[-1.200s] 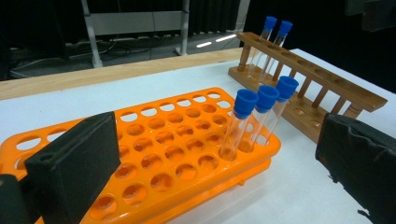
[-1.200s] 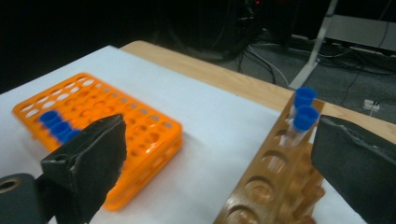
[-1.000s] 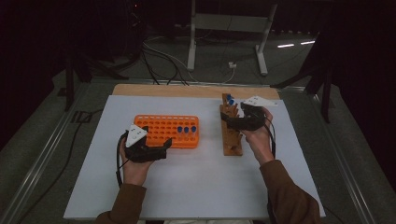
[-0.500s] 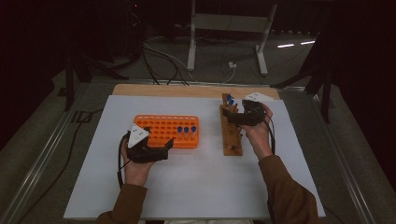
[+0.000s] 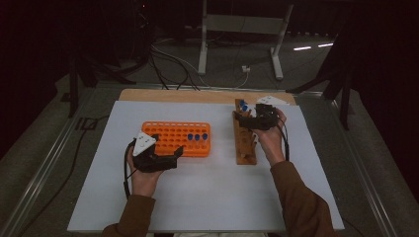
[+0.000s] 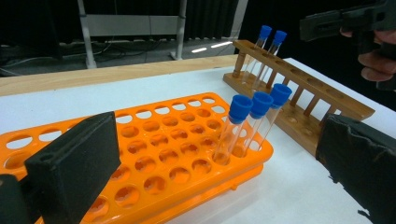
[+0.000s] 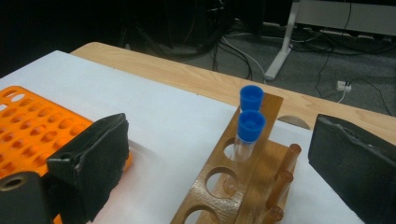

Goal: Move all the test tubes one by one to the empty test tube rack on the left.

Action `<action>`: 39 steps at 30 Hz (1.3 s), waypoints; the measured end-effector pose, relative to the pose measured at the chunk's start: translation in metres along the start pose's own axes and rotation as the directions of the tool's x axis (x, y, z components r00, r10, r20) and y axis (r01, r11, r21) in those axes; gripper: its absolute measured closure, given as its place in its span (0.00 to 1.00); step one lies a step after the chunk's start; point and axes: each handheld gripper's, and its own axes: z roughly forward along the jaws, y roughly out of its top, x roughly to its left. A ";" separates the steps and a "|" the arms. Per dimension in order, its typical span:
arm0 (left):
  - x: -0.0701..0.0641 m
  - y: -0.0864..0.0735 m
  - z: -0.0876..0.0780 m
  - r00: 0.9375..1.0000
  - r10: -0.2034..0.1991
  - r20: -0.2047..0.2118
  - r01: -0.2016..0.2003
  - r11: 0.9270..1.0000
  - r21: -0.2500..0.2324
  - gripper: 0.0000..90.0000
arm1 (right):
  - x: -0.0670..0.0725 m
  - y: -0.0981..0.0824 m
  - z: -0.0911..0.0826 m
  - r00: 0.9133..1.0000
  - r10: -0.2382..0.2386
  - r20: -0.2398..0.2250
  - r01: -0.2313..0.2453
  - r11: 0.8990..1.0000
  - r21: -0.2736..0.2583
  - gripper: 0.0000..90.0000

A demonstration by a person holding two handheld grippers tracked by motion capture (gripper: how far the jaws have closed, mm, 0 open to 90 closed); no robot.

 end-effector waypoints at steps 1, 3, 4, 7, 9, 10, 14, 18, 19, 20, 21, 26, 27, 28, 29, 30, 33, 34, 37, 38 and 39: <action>0.000 0.000 0.000 1.000 0.000 0.000 0.000 1.000 0.000 0.01 | -0.001 0.000 0.001 1.000 0.002 0.003 -0.002 1.000 0.002 0.06; 0.000 0.000 0.000 1.000 -0.001 0.001 0.001 1.000 0.000 0.01 | -0.002 -0.002 0.003 1.000 0.007 0.010 -0.007 1.000 0.007 0.06; 0.000 0.000 0.000 1.000 0.000 0.002 0.000 1.000 0.001 0.01 | -0.003 -0.002 0.004 1.000 0.010 0.012 -0.010 1.000 0.007 0.07; -0.001 0.000 0.001 1.000 0.001 0.005 -0.001 1.000 0.002 0.01 | -0.005 -0.004 0.008 1.000 0.020 0.023 -0.020 1.000 0.016 0.07; -0.001 0.000 0.001 1.000 0.003 0.005 -0.003 1.000 0.001 0.01 | -0.006 -0.005 0.012 0.999 0.028 0.030 -0.028 0.999 0.020 0.07; -0.001 0.000 0.001 1.000 0.001 0.005 -0.001 1.000 0.001 0.01 | -0.006 -0.006 0.013 0.999 0.031 0.028 -0.032 0.999 0.023 0.07; 0.000 0.000 0.000 1.000 -0.006 0.005 0.006 1.000 -0.001 0.01 | -0.006 -0.009 0.019 0.999 0.033 0.023 -0.034 0.998 0.048 0.08; 0.001 0.001 -0.001 1.000 -0.016 0.012 0.016 1.000 -0.009 0.01 | -0.007 -0.011 0.026 0.999 0.029 0.039 -0.032 0.997 0.065 0.18; 0.001 0.001 -0.001 1.000 -0.019 0.012 0.019 1.000 -0.009 0.01 | -0.008 -0.011 0.028 0.998 0.030 0.047 -0.033 0.997 0.066 0.19; 0.001 0.001 -0.001 1.000 -0.021 0.012 0.021 1.000 -0.010 0.01 | -0.009 -0.012 0.029 0.998 0.032 0.051 -0.035 0.997 0.068 0.24; 0.002 0.001 -0.002 1.000 -0.021 0.013 0.021 1.000 -0.010 0.01 | -0.009 -0.012 0.031 0.998 0.031 0.058 -0.035 0.997 0.070 0.29; 0.003 0.001 -0.003 0.999 -0.033 0.015 0.034 0.999 -0.017 0.01 | -0.010 -0.012 0.034 0.997 0.005 0.079 -0.010 0.998 0.062 0.56; 0.003 0.001 -0.003 0.999 -0.033 0.015 0.033 0.999 -0.017 0.01 | -0.010 -0.012 0.034 0.997 0.004 0.079 -0.009 0.998 0.063 0.60; 0.003 0.001 -0.003 0.999 -0.032 0.015 0.033 0.999 -0.017 0.01 | -0.010 -0.012 0.034 0.997 0.002 0.077 -0.006 0.998 0.059 0.63; 0.003 0.001 -0.003 0.999 -0.033 0.015 0.033 0.999 -0.018 0.01 | -0.010 -0.011 0.035 0.997 -0.002 0.075 -0.003 0.998 0.062 0.65; 0.003 0.001 -0.003 0.999 -0.034 0.016 0.034 0.999 -0.019 0.01 | -0.010 -0.010 0.036 0.998 -0.002 0.069 -0.002 0.998 0.066 0.66; 0.004 0.001 -0.004 0.999 -0.038 0.016 0.038 0.999 -0.022 0.01 | -0.007 -0.008 0.037 0.998 -0.011 0.067 0.007 0.998 0.058 0.74; 0.004 0.001 -0.004 0.999 -0.040 0.015 0.040 0.999 -0.023 0.01 | -0.006 -0.008 0.037 0.997 -0.017 0.070 0.013 0.998 0.058 0.76; 0.004 0.001 -0.005 0.999 -0.042 0.015 0.042 0.999 -0.025 0.01 | -0.005 -0.009 0.040 0.997 -0.030 0.077 0.024 0.997 0.075 0.82; 0.004 0.001 -0.005 0.999 -0.041 0.014 0.041 0.999 -0.024 0.01 | -0.005 -0.010 0.041 0.996 -0.032 0.079 0.026 0.996 0.081 0.83; 0.005 0.001 -0.005 0.999 -0.044 0.014 0.044 0.999 -0.026 0.01 | -0.005 -0.011 0.042 0.996 -0.036 0.082 0.029 0.996 0.086 0.84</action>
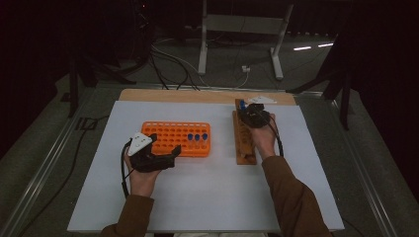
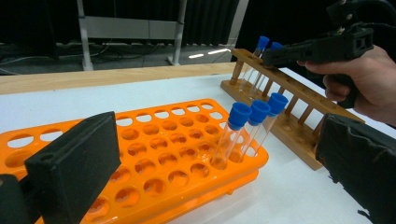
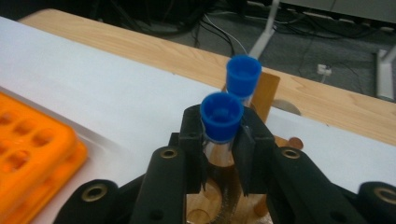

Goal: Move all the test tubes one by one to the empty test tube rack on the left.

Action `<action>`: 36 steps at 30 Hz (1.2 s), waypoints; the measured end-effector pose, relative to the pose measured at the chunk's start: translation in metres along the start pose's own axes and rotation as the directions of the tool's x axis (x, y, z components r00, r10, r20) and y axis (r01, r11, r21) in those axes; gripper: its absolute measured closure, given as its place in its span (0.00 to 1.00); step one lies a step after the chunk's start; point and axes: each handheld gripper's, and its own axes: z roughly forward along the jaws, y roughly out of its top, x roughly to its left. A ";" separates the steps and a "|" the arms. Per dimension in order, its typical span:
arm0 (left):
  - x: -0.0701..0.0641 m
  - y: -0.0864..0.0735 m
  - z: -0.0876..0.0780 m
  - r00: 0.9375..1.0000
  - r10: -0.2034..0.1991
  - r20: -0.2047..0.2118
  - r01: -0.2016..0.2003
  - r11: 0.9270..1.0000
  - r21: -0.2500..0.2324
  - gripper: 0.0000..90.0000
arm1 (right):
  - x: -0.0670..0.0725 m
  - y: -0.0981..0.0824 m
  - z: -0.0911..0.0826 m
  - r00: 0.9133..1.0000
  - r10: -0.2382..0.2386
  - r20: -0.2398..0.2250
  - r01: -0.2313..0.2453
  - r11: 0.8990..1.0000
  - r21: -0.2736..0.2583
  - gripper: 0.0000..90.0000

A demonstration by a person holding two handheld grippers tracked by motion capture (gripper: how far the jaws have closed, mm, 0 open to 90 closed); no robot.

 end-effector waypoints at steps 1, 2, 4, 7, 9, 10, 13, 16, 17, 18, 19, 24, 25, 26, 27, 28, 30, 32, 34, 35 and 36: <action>0.000 0.000 0.000 1.000 -0.002 0.000 0.002 1.000 0.000 0.01 | 0.000 -0.001 0.001 1.000 0.001 0.010 -0.001 1.000 0.008 0.84; 0.000 0.000 0.000 1.000 -0.002 0.000 0.002 1.000 0.000 0.01 | 0.000 -0.001 0.001 1.000 0.003 0.012 -0.003 1.000 0.006 0.85; 0.001 0.000 0.000 1.000 -0.004 0.000 0.004 1.000 0.000 0.01 | 0.000 -0.001 0.002 1.000 0.003 0.016 -0.003 1.000 0.004 0.85; 0.001 0.000 0.000 1.000 -0.004 0.001 0.004 1.000 0.000 0.01 | 0.001 -0.001 0.002 1.000 -0.003 0.023 0.003 1.000 0.005 0.86; 0.001 0.000 0.000 1.000 -0.004 0.002 0.004 1.000 -0.001 0.01 | 0.001 -0.001 0.002 1.000 0.003 0.026 -0.003 1.000 0.004 0.86; 0.001 0.000 0.000 1.000 -0.003 0.001 0.003 1.000 0.000 0.01 | 0.000 -0.001 0.001 1.000 0.006 0.025 -0.006 1.000 0.001 0.86; 0.001 -0.001 0.000 1.000 -0.002 0.000 0.002 1.000 0.003 0.01 | 0.000 0.000 -0.002 1.000 0.013 0.022 -0.013 1.000 -0.008 0.86; 0.000 -0.001 0.001 1.000 -0.001 0.001 0.001 1.000 0.006 0.01 | -0.001 0.002 -0.005 1.000 0.013 0.017 -0.012 1.000 -0.020 0.86; 0.000 -0.001 0.001 1.000 0.000 0.001 0.000 1.000 0.006 0.01 | -0.001 0.003 -0.006 1.000 0.013 0.019 -0.013 1.000 -0.022 0.86; 0.000 -0.001 0.001 1.000 0.002 0.001 -0.002 1.000 0.007 0.01 | -0.001 0.003 -0.007 1.000 0.014 0.016 -0.014 1.000 -0.025 0.86; 0.000 -0.001 0.001 1.000 0.002 0.002 -0.002 1.000 0.007 0.01 | -0.001 0.004 -0.008 1.000 0.014 0.015 -0.014 1.000 -0.026 0.86; -0.001 -0.002 0.002 1.000 0.006 0.002 -0.006 1.000 0.013 0.01 | -0.001 0.007 -0.014 1.000 0.015 0.016 -0.014 0.999 -0.042 0.86; 0.000 -0.002 0.002 1.000 0.006 0.002 -0.006 1.000 0.012 0.01 | -0.001 0.008 -0.016 1.000 0.014 0.016 -0.013 0.999 -0.047 0.86; 0.000 -0.002 0.002 1.000 0.006 0.001 -0.006 1.000 0.012 0.01 | -0.001 0.009 -0.017 1.000 0.013 0.016 -0.012 0.999 -0.052 0.86; 0.000 -0.002 0.002 1.000 0.006 0.001 -0.006 1.000 0.013 0.01 | -0.001 0.010 -0.019 1.000 0.012 0.016 -0.011 0.998 -0.057 0.86; 0.000 -0.002 0.002 1.000 0.007 0.001 -0.007 1.000 0.013 0.01 | -0.002 0.011 -0.020 1.000 0.011 0.018 -0.010 0.998 -0.060 0.86; 0.000 -0.002 0.002 1.000 0.007 0.001 -0.007 1.000 0.013 0.01 | -0.002 0.013 -0.023 1.000 0.012 0.016 -0.011 0.998 -0.067 0.86; -0.001 -0.002 0.002 1.000 0.008 0.003 -0.008 1.000 0.013 0.01 | -0.003 0.015 -0.026 1.000 0.013 0.016 -0.012 0.997 -0.075 0.86; -0.001 -0.003 0.003 1.000 0.010 0.002 -0.010 1.000 0.014 0.01 | -0.003 0.017 -0.029 1.000 0.012 0.015 -0.011 0.996 -0.085 0.86; -0.001 -0.003 0.003 1.000 0.012 0.000 -0.012 1.000 0.016 0.01 | -0.003 0.018 -0.030 1.000 0.009 0.016 -0.008 0.996 -0.089 0.86; -0.001 -0.003 0.003 1.000 0.011 0.001 -0.011 1.000 0.017 0.01 | -0.002 0.019 -0.032 1.000 0.007 0.014 -0.006 0.996 -0.093 0.86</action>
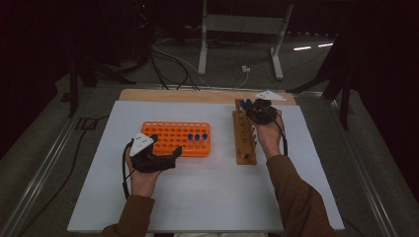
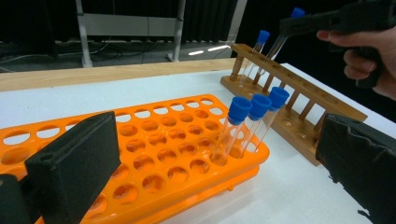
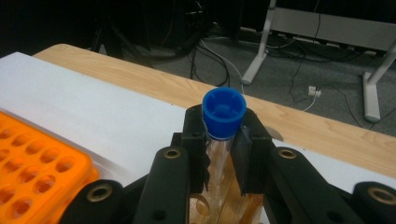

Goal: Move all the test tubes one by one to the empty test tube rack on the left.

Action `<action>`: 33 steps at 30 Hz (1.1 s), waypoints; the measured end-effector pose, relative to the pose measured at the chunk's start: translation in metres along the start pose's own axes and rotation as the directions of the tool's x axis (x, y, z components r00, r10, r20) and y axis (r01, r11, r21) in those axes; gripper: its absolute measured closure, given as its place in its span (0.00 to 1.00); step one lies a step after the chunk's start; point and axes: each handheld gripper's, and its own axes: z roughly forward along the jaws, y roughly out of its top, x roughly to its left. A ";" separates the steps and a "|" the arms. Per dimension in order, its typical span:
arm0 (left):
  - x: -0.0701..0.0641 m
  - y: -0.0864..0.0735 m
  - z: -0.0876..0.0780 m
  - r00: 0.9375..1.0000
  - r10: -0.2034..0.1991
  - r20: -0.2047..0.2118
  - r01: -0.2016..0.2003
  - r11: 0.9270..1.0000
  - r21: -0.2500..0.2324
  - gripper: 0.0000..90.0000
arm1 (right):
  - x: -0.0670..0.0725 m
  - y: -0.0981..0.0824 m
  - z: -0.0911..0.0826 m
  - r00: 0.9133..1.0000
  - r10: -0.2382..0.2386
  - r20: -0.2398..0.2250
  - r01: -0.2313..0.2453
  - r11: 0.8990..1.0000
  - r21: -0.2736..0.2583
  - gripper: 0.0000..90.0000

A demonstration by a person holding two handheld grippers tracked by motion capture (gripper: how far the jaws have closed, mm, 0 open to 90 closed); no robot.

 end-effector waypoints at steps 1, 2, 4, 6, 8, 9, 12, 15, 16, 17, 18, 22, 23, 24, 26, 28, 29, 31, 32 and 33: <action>0.000 -0.001 0.000 1.000 -0.001 0.002 0.001 1.000 -0.001 0.01 | 0.000 0.001 -0.001 1.000 -0.002 -0.001 0.002 1.000 -0.003 0.86; 0.000 -0.001 0.000 1.000 -0.001 0.002 0.001 1.000 -0.001 0.01 | 0.001 0.002 -0.002 1.000 -0.003 -0.001 0.003 1.000 -0.005 0.86; 0.000 -0.001 0.000 1.000 0.002 0.000 -0.002 1.000 0.000 0.01 | 0.002 0.005 -0.004 1.000 -0.017 -0.001 0.017 1.000 -0.010 0.86; 0.001 -0.001 0.000 1.000 0.001 0.002 -0.001 1.000 -0.001 0.01 | 0.004 0.008 -0.007 1.000 -0.024 -0.001 0.024 1.000 -0.019 0.86; 0.001 -0.001 0.000 1.000 0.003 0.001 -0.003 1.000 0.000 0.01 | 0.005 0.011 -0.009 1.000 -0.029 -0.004 0.029 0.999 -0.028 0.86; 0.001 -0.001 0.000 1.000 0.004 0.001 -0.004 1.000 0.000 0.01 | 0.005 0.012 -0.010 1.000 -0.031 -0.005 0.031 0.999 -0.029 0.86; 0.001 -0.001 0.000 1.000 0.008 0.008 -0.008 1.000 -0.006 0.01 | 0.007 0.015 -0.013 0.998 -0.055 -0.010 0.055 0.998 -0.024 0.86; 0.000 -0.002 0.001 1.000 0.020 0.007 -0.020 1.000 0.000 0.01 | 0.007 0.017 -0.017 0.998 -0.065 -0.016 0.065 0.997 -0.030 0.86; -0.001 -0.002 0.002 1.000 0.020 0.007 -0.020 1.000 0.000 0.01 | 0.007 0.017 -0.018 0.998 -0.065 -0.018 0.064 0.997 -0.030 0.86; -0.001 -0.002 0.002 1.000 0.022 0.007 -0.022 1.000 -0.001 0.01 | 0.007 0.017 -0.019 0.998 -0.066 -0.020 0.065 0.997 -0.029 0.86; -0.001 -0.002 0.002 1.000 0.024 0.007 -0.024 1.000 -0.003 0.01 | 0.007 0.017 -0.020 0.998 -0.064 -0.021 0.063 0.998 -0.029 0.86; -0.002 -0.003 0.002 0.999 0.040 0.009 -0.040 0.999 -0.011 0.01 | 0.008 0.018 -0.024 0.997 -0.063 -0.043 0.061 0.998 -0.032 0.86; -0.002 -0.003 0.002 0.999 0.046 0.006 -0.046 0.999 -0.012 0.01 | 0.009 0.018 -0.025 0.996 -0.072 -0.051 0.070 0.997 -0.031 0.86; -0.002 -0.003 0.002 0.999 0.051 0.006 -0.051 0.999 -0.014 0.01 | 0.011 0.018 -0.026 0.996 -0.076 -0.056 0.075 0.997 -0.030 0.86; -0.003 -0.003 0.003 0.998 0.059 0.006 -0.059 0.998 -0.014 0.01 | 0.013 0.018 -0.028 0.994 -0.086 -0.069 0.085 0.996 -0.026 0.86; -0.004 -0.004 0.004 0.997 0.074 0.004 -0.074 0.997 -0.017 0.01 | 0.016 0.017 -0.029 0.992 -0.097 -0.085 0.095 0.995 -0.021 0.86; -0.004 -0.004 0.004 0.997 0.079 0.003 -0.079 0.997 -0.025 0.01 | 0.018 0.017 -0.030 0.991 -0.103 -0.090 0.102 0.995 -0.018 0.86; -0.005 -0.005 0.005 0.996 0.090 0.001 -0.089 0.996 -0.025 0.01 | 0.021 0.016 -0.031 0.988 -0.112 -0.106 0.111 0.994 -0.015 0.86; -0.006 -0.005 0.005 0.996 0.093 0.001 -0.093 0.995 -0.027 0.01 | 0.023 0.015 -0.032 0.987 -0.113 -0.113 0.112 0.994 -0.013 0.86; -0.006 -0.005 0.005 0.995 0.098 -0.001 -0.098 0.995 -0.029 0.01 | 0.025 0.015 -0.033 0.986 -0.113 -0.122 0.113 0.994 -0.012 0.86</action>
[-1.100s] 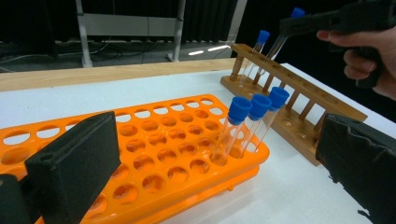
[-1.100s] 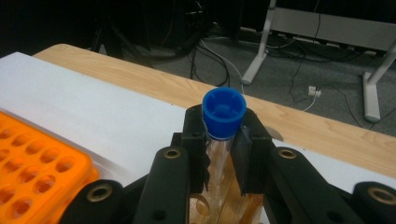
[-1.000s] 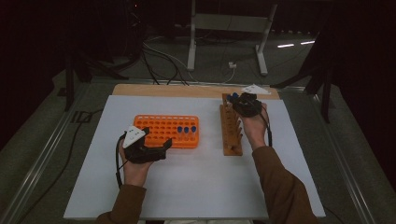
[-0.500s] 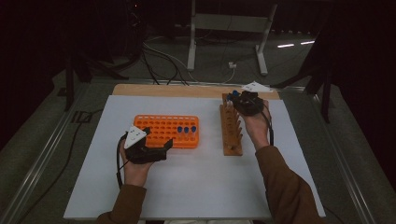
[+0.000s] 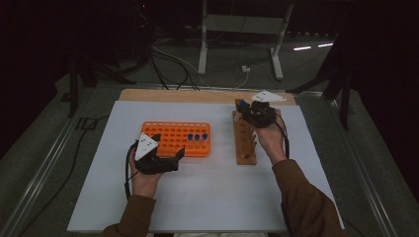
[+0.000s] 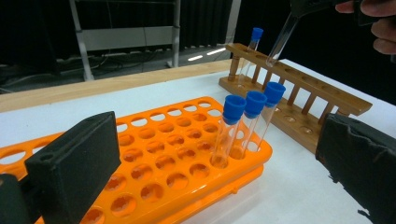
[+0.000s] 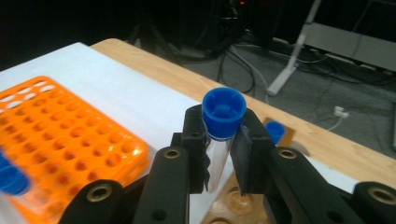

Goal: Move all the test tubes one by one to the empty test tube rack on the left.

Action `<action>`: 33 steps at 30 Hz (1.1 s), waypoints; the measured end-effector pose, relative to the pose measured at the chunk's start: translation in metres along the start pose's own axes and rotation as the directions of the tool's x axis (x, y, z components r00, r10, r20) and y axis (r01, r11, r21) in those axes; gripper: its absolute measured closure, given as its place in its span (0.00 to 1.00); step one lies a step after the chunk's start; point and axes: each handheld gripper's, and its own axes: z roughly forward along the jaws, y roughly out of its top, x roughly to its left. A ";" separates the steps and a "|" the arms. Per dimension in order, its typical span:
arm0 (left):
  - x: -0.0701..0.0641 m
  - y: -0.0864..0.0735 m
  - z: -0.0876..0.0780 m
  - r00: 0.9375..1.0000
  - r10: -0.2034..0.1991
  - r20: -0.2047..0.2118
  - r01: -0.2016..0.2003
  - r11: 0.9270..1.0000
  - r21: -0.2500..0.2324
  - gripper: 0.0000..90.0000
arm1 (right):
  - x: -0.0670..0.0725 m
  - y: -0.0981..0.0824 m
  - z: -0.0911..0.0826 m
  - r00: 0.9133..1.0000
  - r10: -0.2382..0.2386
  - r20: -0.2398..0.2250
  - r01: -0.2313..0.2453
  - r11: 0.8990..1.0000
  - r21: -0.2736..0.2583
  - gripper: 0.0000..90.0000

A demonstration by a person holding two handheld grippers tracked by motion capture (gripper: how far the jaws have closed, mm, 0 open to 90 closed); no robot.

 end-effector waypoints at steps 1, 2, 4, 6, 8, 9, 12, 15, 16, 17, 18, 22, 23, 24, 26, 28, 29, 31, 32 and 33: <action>0.000 0.000 0.000 1.000 0.005 -0.001 -0.005 1.000 0.000 0.01 | 0.002 -0.001 0.000 1.000 0.000 -0.011 0.000 1.000 0.002 0.86; -0.001 0.000 0.000 1.000 0.007 0.001 -0.007 1.000 -0.003 0.01 | 0.003 -0.001 0.000 1.000 -0.004 -0.019 0.004 1.000 0.005 0.86; -0.002 0.001 -0.001 1.000 0.005 0.004 -0.005 1.000 -0.016 0.01 | 0.006 -0.002 -0.001 0.999 -0.008 -0.034 0.008 1.000 0.008 0.86; -0.003 0.001 -0.001 1.000 0.004 0.000 -0.004 1.000 -0.023 0.01 | 0.009 -0.002 -0.003 0.998 -0.005 -0.055 0.006 1.000 0.009 0.86; -0.003 0.001 0.000 1.000 0.003 -0.002 -0.003 1.000 -0.017 0.01 | 0.013 -0.003 -0.004 0.997 -0.010 -0.070 0.011 1.000 0.014 0.86; -0.003 0.001 0.000 1.000 0.004 -0.004 -0.004 1.000 -0.015 0.01 | 0.014 -0.004 -0.005 0.997 -0.011 -0.079 0.012 1.000 0.015 0.86; -0.004 0.001 0.000 1.000 0.003 -0.009 -0.003 1.000 -0.010 0.01 | 0.020 -0.006 -0.007 0.995 -0.017 -0.101 0.019 1.000 0.020 0.86; -0.006 0.002 0.001 1.000 0.010 -0.008 -0.010 1.000 -0.010 0.03 | 0.026 -0.008 -0.008 0.991 -0.017 -0.130 0.021 0.999 0.029 0.85; -0.006 0.002 0.001 1.000 0.009 -0.007 -0.009 1.000 -0.010 0.03 | 0.028 -0.008 -0.008 0.990 -0.016 -0.139 0.021 0.999 0.034 0.85; -0.006 0.002 0.001 1.000 0.011 -0.005 -0.011 1.000 -0.008 0.03 | 0.030 -0.008 -0.008 0.989 -0.014 -0.149 0.020 0.999 0.041 0.85; -0.007 0.002 0.002 1.000 0.009 -0.001 -0.009 1.000 -0.005 0.03 | 0.032 -0.009 -0.008 0.987 -0.014 -0.158 0.022 0.999 0.045 0.85; -0.009 0.003 0.004 1.000 -0.003 0.006 0.003 1.000 0.009 0.04 | 0.040 -0.010 -0.010 0.981 -0.011 -0.193 0.021 0.998 0.054 0.85; -0.009 0.003 0.004 1.000 -0.003 0.005 0.003 1.000 0.012 0.04 | 0.042 -0.010 -0.011 0.980 -0.012 -0.201 0.023 0.998 0.056 0.85; -0.010 0.004 0.005 1.000 -0.004 0.005 0.004 1.000 0.015 0.04 | 0.045 -0.010 -0.011 0.978 -0.016 -0.206 0.028 0.998 0.056 0.85; -0.011 0.004 0.006 1.000 -0.006 0.007 0.006 1.000 0.015 0.04 | 0.049 -0.010 -0.013 0.975 -0.025 -0.221 0.038 0.998 0.056 0.85; -0.012 0.005 0.006 1.000 0.000 0.010 0.000 1.000 0.014 0.04 | 0.054 -0.010 -0.014 0.972 -0.030 -0.235 0.044 0.998 0.054 0.85; -0.013 0.005 0.006 1.000 0.002 0.010 -0.002 1.000 0.015 0.04 | 0.056 -0.010 -0.015 0.970 -0.030 -0.242 0.044 0.998 0.053 0.85; -0.015 0.006 0.007 1.000 0.007 0.013 -0.008 1.000 0.015 0.04 | 0.061 -0.009 -0.017 0.966 -0.031 -0.258 0.044 0.998 0.048 0.85; -0.016 0.006 0.008 1.000 0.011 0.016 -0.011 1.000 0.016 0.04 | 0.063 -0.009 -0.018 0.963 -0.034 -0.266 0.048 0.998 0.046 0.85; -0.017 0.007 0.008 1.000 0.011 0.019 -0.012 1.000 0.015 0.04 | 0.066 -0.008 -0.019 0.961 -0.035 -0.273 0.049 0.998 0.045 0.85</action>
